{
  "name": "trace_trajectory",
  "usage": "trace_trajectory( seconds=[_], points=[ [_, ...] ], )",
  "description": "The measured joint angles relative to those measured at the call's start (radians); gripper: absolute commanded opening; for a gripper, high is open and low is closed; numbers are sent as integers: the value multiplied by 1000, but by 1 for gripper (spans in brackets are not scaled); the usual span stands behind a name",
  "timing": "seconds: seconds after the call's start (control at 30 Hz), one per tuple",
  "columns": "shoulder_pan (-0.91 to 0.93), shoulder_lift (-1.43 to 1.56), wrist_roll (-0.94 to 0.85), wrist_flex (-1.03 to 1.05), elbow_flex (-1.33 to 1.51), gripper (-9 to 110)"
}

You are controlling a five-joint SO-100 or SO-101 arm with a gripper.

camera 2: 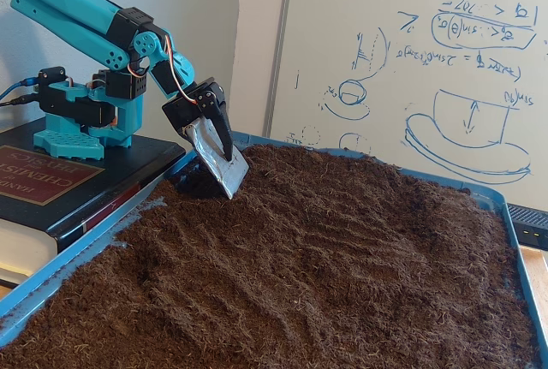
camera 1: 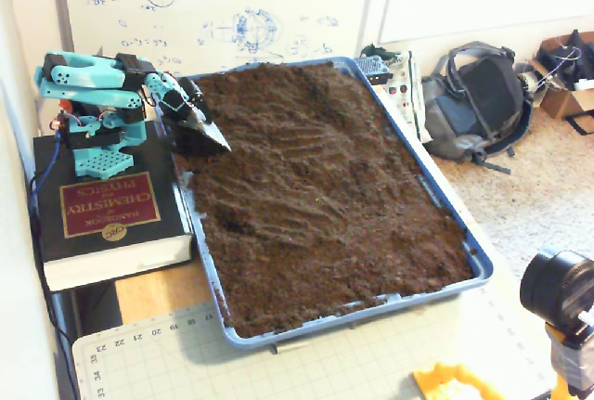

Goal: Build a berm.

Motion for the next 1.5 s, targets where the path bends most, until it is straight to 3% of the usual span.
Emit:
trace_trajectory(
  seconds=[0.13,0.27,1.5],
  points=[
    [80,285,0,239,2,1],
    [161,549,0,330,0,1],
    [178,584,0,347,2,1]
  ],
)
